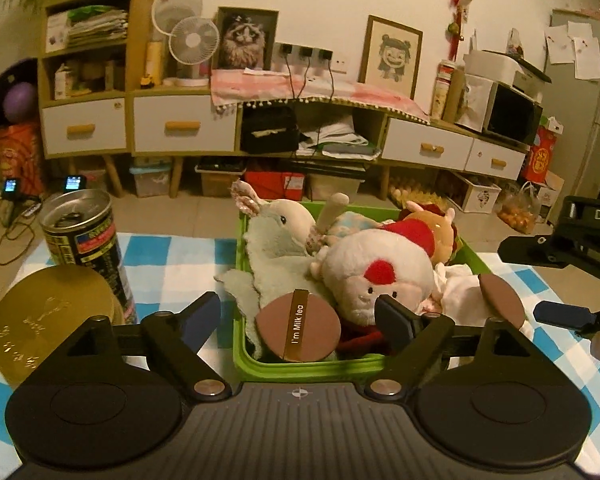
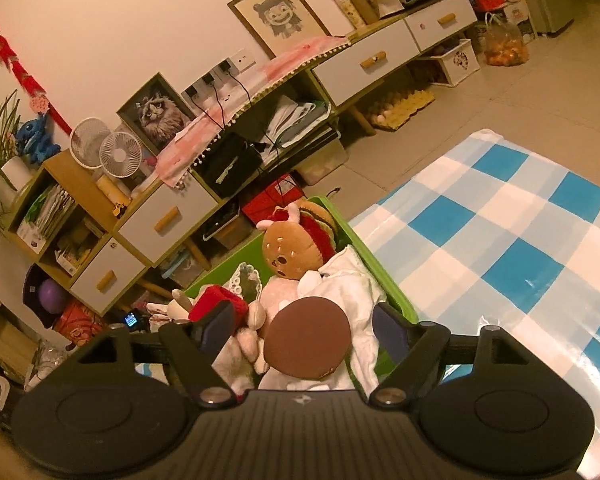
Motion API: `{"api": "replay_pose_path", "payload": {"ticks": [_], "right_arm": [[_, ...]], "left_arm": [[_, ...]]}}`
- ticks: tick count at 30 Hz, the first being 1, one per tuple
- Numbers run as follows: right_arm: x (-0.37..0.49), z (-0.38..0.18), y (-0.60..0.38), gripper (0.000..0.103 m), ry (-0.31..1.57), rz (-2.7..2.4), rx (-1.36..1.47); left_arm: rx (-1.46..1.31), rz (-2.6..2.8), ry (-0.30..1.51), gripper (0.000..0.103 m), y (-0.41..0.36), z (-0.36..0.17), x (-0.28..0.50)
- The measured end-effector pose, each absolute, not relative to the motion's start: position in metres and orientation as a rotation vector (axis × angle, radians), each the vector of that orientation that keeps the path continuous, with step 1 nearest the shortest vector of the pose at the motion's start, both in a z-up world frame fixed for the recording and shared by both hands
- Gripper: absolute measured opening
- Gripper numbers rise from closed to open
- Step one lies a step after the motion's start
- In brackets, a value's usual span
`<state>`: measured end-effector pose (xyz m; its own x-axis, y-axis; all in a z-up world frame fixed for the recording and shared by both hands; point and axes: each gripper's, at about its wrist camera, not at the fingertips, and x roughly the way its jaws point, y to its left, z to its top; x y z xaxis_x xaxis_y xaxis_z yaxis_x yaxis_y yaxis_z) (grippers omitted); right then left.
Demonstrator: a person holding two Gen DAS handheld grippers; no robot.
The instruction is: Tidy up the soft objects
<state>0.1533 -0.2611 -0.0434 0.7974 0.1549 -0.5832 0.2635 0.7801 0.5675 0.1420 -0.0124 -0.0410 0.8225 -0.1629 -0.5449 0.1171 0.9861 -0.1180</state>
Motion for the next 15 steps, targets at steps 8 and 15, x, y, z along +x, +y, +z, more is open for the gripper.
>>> {"api": "replay_pose_path", "payload": {"ticks": [8,15], "right_arm": [[0.143,-0.031,-0.270,0.052,0.693,-0.089,0.679],[0.124,-0.022,-0.265,0.053,0.749,-0.071,0.604]], "left_arm": [[-0.116,-0.091,0.653,0.098,-0.003,-0.031,0.129],[-0.076,-0.076,0.710,0.098,-0.001,-0.020,0.109]]}}
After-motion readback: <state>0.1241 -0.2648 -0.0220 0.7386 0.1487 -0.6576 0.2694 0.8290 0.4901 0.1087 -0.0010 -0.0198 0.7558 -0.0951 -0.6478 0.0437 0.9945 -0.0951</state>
